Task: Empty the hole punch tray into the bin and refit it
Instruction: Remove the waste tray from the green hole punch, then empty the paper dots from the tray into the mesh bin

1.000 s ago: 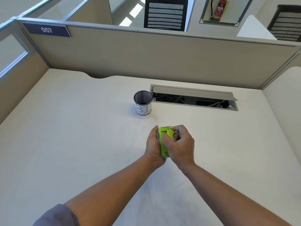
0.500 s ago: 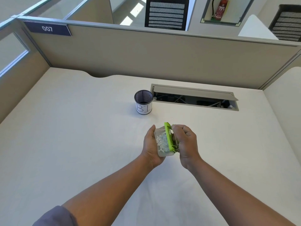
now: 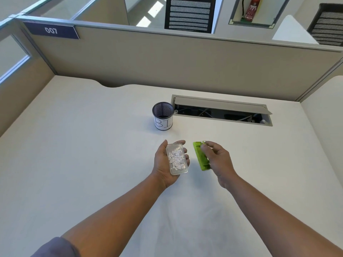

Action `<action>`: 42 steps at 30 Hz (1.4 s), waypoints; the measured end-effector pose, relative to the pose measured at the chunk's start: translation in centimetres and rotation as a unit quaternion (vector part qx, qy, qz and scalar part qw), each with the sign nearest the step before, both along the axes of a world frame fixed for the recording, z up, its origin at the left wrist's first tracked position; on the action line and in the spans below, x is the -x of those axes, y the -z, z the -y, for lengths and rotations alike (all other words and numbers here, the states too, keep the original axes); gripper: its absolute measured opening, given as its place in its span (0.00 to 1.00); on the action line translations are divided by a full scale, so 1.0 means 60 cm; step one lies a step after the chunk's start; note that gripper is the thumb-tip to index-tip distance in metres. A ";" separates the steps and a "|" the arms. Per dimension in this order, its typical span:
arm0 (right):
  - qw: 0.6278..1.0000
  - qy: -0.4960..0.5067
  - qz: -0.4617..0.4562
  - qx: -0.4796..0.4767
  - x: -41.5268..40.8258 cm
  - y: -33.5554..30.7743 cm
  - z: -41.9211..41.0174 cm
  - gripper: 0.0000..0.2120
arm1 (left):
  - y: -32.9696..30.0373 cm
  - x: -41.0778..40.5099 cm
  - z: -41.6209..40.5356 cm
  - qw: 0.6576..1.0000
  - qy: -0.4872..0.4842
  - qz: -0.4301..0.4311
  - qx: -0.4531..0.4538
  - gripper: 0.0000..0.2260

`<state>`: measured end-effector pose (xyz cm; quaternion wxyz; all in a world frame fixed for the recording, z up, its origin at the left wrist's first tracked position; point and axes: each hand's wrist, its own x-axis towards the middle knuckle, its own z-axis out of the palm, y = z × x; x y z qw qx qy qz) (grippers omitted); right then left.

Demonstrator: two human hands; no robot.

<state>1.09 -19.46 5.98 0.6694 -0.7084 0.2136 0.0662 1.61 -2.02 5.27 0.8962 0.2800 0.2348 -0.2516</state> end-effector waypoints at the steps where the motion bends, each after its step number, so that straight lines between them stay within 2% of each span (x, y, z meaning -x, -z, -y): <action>1: 1.000 -0.017 -0.005 0.023 -0.001 0.011 0.004 0.12 | 0.003 -0.001 -0.003 1.000 -0.001 -0.001 -0.001 0.23; 6: 0.990 -0.066 -0.045 0.115 -0.009 0.067 0.019 0.18 | 0.014 -0.006 -0.013 1.000 -0.006 -0.009 0.001 0.23; 13: 0.975 -0.082 -0.047 0.203 -0.017 0.106 0.021 0.24 | 0.021 -0.013 -0.019 1.000 -0.011 -0.015 0.005 0.23; 22: 0.962 -0.096 -0.034 0.253 -0.016 0.115 0.020 0.29 | 0.021 -0.019 -0.014 1.000 -0.011 -0.016 0.009 0.23; 27: 0.953 -0.107 -0.035 0.283 -0.009 0.114 0.022 0.38 | 0.016 -0.017 -0.011 1.000 -0.011 -0.014 0.005 0.23; 29: 0.946 -0.107 -0.028 0.305 -0.002 0.106 0.019 0.38 | 0.012 -0.018 -0.011 1.000 -0.012 -0.013 0.003 0.23; 32: 0.932 -0.089 0.013 0.351 0.013 0.081 0.008 0.31 | 0.003 -0.019 -0.011 1.000 -0.019 -0.011 0.004 0.23; 34: 0.944 -0.069 0.070 0.315 0.020 0.052 -0.009 0.21 | -0.006 -0.021 -0.012 0.999 -0.032 -0.009 0.008 0.23; 37: 0.973 -0.072 0.117 0.186 0.030 0.008 -0.041 0.04 | -0.024 -0.027 -0.012 0.998 -0.062 -0.008 0.007 0.22; 42: 0.993 -0.080 0.085 -0.001 0.034 -0.039 -0.084 0.05 | -0.045 -0.041 -0.013 0.991 -0.131 -0.007 -0.021 0.20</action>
